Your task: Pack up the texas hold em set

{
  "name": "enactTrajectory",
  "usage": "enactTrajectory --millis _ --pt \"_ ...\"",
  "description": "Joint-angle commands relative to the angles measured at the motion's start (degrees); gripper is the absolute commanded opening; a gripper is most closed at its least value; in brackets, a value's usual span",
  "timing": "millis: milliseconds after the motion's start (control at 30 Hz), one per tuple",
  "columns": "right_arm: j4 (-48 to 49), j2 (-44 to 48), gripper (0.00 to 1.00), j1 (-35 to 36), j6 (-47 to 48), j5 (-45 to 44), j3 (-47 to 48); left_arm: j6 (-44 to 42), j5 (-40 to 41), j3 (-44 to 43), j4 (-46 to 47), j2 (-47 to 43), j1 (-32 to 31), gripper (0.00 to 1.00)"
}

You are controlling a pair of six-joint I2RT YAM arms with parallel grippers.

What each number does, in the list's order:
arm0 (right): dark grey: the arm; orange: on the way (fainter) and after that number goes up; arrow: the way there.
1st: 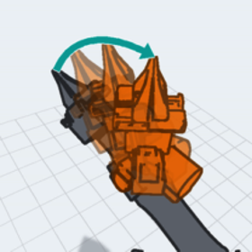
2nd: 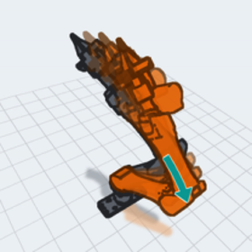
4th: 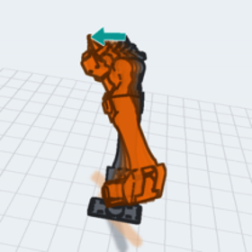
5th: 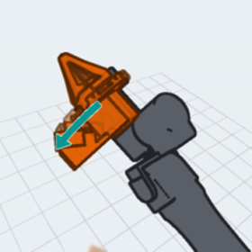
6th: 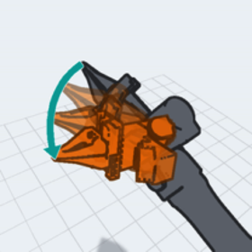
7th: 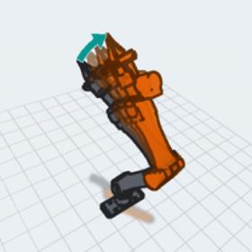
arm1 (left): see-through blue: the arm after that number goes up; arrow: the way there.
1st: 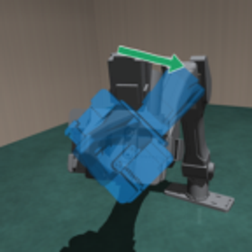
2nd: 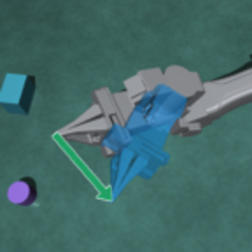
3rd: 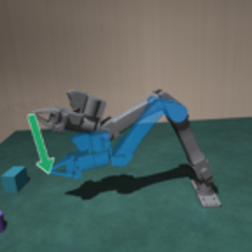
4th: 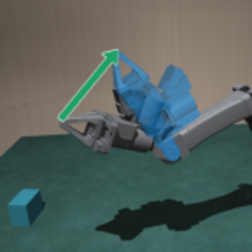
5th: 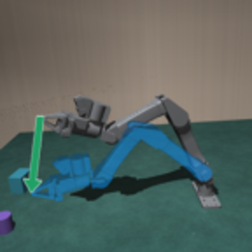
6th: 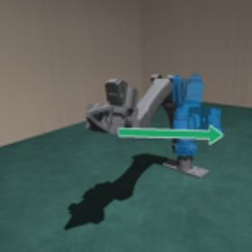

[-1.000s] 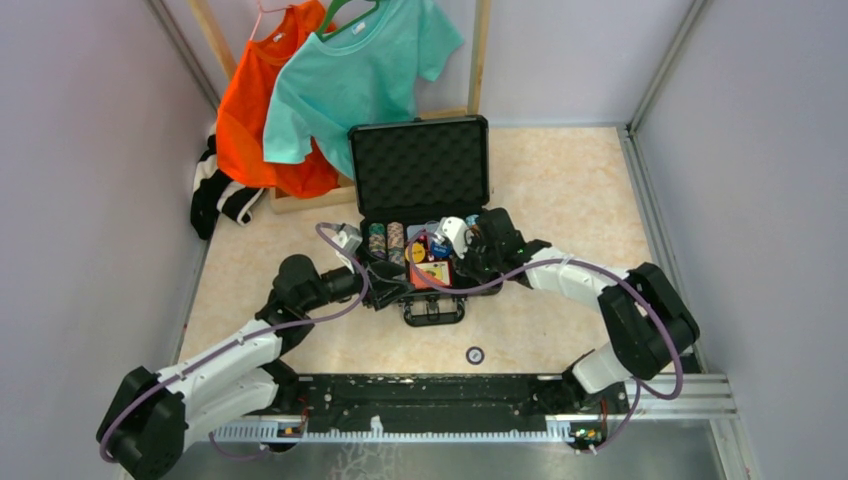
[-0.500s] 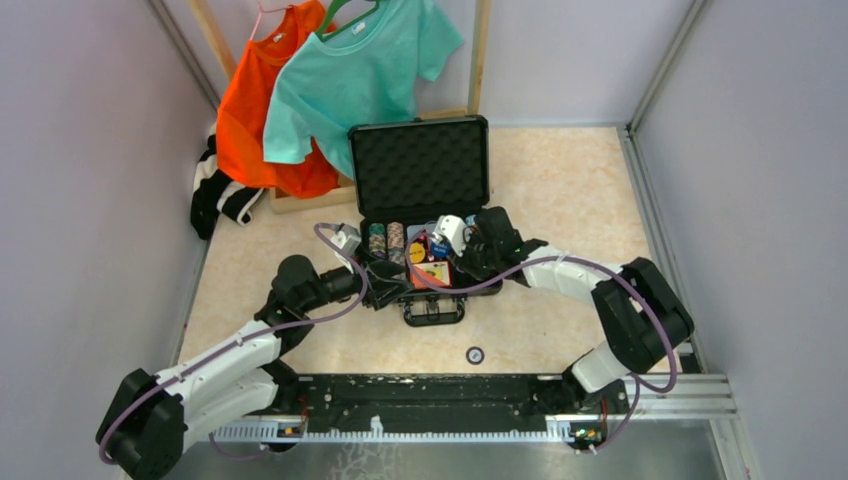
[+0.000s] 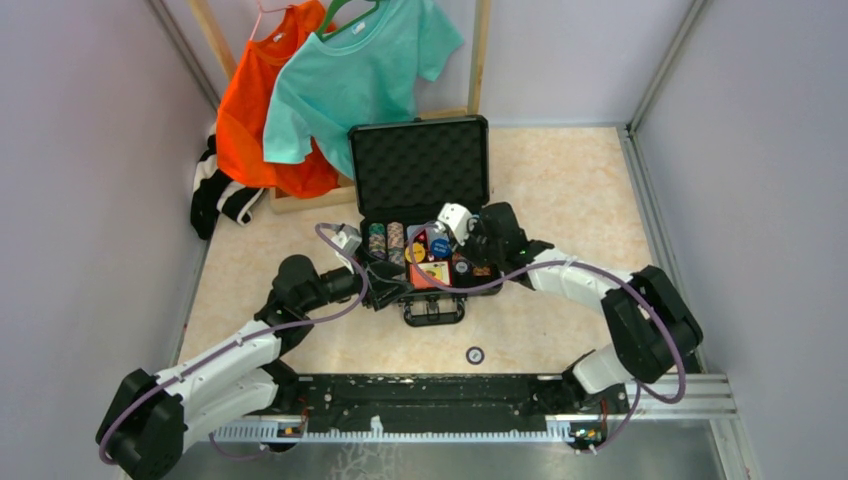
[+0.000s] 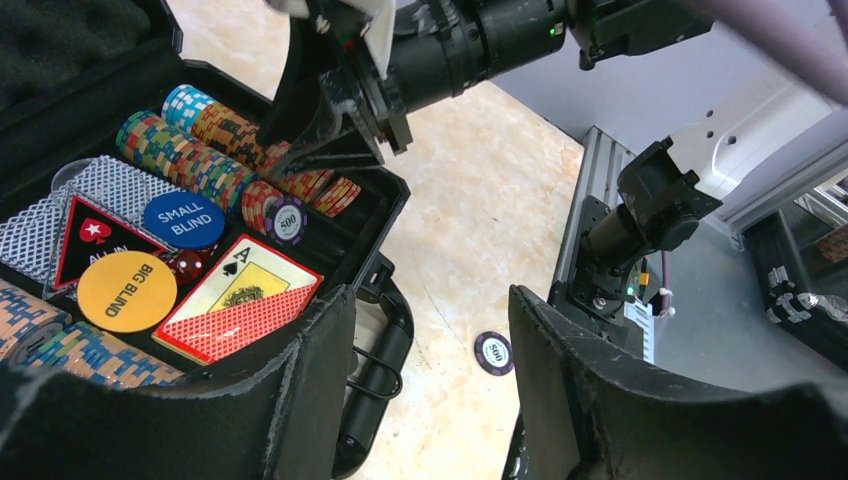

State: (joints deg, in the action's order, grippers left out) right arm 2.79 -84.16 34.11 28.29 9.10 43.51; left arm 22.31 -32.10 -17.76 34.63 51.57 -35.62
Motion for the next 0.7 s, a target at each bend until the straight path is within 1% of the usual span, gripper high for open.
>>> enactTrajectory --millis 0,67,100,133,233,267,333,367,400,433,467,533,667 --pt "5.65 6.27 0.30 -0.69 -1.25 -2.88 -0.71 -0.35 0.14 -0.70 0.80 -0.82 0.11 0.63" --pt "5.44 9.37 0.31 -0.71 -2.56 -2.44 -1.27 0.17 0.55 -0.70 0.58 -0.86 0.10 0.64" --pt "4.62 11.30 0.36 -0.71 -3.61 -1.70 -1.39 0.59 1.37 -0.75 0.25 -0.81 0.08 0.64" --pt "3.76 13.33 0.37 -0.60 -5.54 -1.38 -1.59 0.96 2.11 -0.78 -0.25 -0.83 0.10 0.64" --pt "1.58 19.61 0.34 0.68 -15.11 -3.54 -2.33 2.13 4.56 -0.79 -0.97 -0.54 0.06 0.64" --pt "-1.26 21.18 0.39 1.49 -18.69 -4.67 -1.60 2.27 5.29 -0.83 -1.19 -0.31 0.10 0.64" --pt "-10.33 22.62 0.56 4.30 -27.78 -9.40 1.60 2.87 7.22 -1.15 -2.16 -0.28 0.11 0.64" --pt "-17.47 21.91 0.71 5.40 -31.14 -9.17 4.29 3.18 8.29 -1.40 -2.77 -0.32 0.16 0.64" --pt "-24.46 20.80 0.84 5.64 -32.08 -6.51 6.80 3.51 9.55 -1.71 -3.40 -0.33 0.19 0.64" --pt "-27.89 20.01 0.88 6.80 -33.72 -5.90 6.76 3.86 10.90 -2.08 -4.27 -0.40 0.20 0.64" --pt "-28.46 20.28 0.91 8.97 -34.95 -7.07 5.29 4.15 12.09 -2.55 -5.33 -0.35 0.15 0.64" --pt "-27.80 22.01 0.92 14.87 -39.89 -13.13 1.94 4.56 14.42 -3.59 -7.76 -0.34 0.20 0.64" --pt "-33.22 24.19 0.92 21.41 -50.85 -22.05 -0.79 4.99 19.40 -5.81 -13.87 0.00 0.28 0.64"
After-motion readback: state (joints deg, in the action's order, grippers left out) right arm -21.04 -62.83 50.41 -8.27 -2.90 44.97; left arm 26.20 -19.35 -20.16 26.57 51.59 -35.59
